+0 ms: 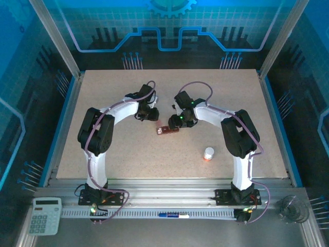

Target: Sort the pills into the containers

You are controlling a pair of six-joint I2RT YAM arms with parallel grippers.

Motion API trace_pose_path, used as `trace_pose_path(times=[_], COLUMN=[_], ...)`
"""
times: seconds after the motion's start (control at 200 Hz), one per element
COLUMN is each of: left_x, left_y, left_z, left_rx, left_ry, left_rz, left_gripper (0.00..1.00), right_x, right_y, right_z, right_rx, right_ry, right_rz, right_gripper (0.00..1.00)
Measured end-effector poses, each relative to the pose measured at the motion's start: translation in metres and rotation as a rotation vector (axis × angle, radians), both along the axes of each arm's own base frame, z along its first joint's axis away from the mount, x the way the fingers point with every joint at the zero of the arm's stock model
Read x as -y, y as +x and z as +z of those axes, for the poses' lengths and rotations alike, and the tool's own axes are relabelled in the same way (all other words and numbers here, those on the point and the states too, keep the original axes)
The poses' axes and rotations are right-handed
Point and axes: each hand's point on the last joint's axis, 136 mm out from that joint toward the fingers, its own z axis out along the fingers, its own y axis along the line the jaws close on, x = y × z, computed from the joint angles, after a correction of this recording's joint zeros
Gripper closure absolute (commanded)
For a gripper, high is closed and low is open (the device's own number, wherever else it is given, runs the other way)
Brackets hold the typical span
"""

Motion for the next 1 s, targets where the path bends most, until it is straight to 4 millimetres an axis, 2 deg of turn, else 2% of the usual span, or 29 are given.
trace_pose_path(times=[0.395,0.565,0.735,0.861,1.001], left_x=[0.011,0.016,0.032,0.042,0.044], left_y=[-0.005,-0.008,-0.015,-0.025,-0.031], left_z=[0.002,0.012,0.026,0.029,0.029], left_rx=[-0.013,-0.001,0.021,0.019,0.011], left_ry=[-0.038,-0.067,-0.107,-0.128,-0.135], left_rz=[-0.022,-0.034,-0.074,-0.103,-0.114], left_gripper=[0.71,0.71,0.71,0.71,0.71], right_x=[0.003,0.001,0.0,-0.001,-0.001], right_y=[-0.005,-0.005,-0.004,-0.004,-0.003], right_z=[-0.008,-0.01,-0.01,-0.01,-0.01], right_rx=[-0.013,-0.012,-0.009,-0.009,-0.007], right_ry=[-0.007,0.002,0.018,0.024,0.026], right_rz=[0.0,0.002,0.003,0.004,0.004], right_gripper=[0.45,0.47,0.49,0.49,0.5])
